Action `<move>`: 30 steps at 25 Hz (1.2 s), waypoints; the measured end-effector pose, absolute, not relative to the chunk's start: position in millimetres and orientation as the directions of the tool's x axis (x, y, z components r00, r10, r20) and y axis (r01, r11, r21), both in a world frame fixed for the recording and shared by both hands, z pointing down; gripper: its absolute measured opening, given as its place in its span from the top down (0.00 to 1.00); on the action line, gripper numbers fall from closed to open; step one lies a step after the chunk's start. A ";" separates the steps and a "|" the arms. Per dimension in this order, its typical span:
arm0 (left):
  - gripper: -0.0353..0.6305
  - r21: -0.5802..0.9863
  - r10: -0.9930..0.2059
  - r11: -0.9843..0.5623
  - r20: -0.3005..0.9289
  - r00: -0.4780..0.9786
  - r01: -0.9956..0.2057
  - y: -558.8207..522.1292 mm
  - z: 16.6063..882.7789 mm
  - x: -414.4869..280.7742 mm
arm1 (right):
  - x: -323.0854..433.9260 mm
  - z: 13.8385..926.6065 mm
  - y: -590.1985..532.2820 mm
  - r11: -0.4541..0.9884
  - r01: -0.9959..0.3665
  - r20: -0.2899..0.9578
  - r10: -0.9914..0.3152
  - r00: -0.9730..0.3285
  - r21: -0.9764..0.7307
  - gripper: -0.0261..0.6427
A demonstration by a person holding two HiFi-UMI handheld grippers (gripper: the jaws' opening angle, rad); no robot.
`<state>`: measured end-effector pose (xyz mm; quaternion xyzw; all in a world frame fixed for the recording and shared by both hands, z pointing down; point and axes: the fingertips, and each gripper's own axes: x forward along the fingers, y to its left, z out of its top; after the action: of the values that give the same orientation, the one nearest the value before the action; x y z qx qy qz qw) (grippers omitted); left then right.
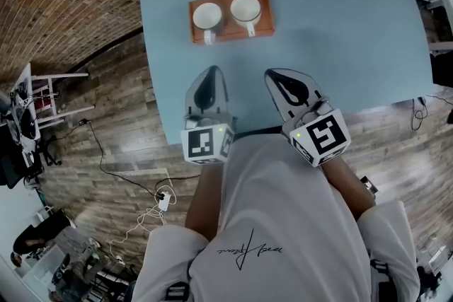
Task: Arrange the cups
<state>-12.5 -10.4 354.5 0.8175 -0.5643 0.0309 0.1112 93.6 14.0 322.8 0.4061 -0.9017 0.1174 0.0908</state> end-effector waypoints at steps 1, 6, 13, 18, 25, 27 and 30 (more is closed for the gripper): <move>0.93 0.148 -0.913 -0.346 0.176 0.369 -0.927 -9.7 349.9 -11.8 | 91.1 320.9 12.5 0.637 -0.759 0.266 -0.715 -0.647 -0.135 0.93; 0.93 0.144 -0.894 -0.395 0.169 0.416 -0.907 -8.2 329.1 -1.1 | 78.3 302.5 11.1 0.622 -0.769 0.260 -0.726 -0.636 -0.144 0.93; 0.93 0.134 -0.872 -0.450 0.149 0.467 -0.883 -3.0 299.8 2.3 | 60.5 281.9 18.5 0.617 -0.776 0.258 -0.734 -0.628 -0.134 0.93; 0.93 0.154 -0.853 -0.477 0.158 0.498 -0.865 5.7 294.2 5.0 | 54.3 275.5 20.6 0.576 -0.805 0.275 -0.758 -0.592 -0.146 0.93; 0.93 0.174 -0.843 -0.493 0.147 0.518 -0.852 5.4 286.0 -5.3 | 32.3 267.2 20.0 0.545 -0.824 0.289 -0.772 -0.566 -0.156 0.93; 0.93 0.176 -0.840 -0.499 0.140 0.523 -0.848 4.2 282.9 -7.6 | 27.7 267.7 20.3 0.538 -0.828 0.293 -0.776 -0.559 -0.156 0.93; 0.93 0.183 -0.838 -0.504 0.133 0.529 -0.844 3.6 281.6 -9.6 | 22.9 269.0 21.9 0.533 -0.832 0.299 -0.777 -0.553 -0.155 0.93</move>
<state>-9.6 3.6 281.6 0.8671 -0.4850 0.0137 0.1131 22.9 21.9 269.0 0.4624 -0.8700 0.1406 0.0973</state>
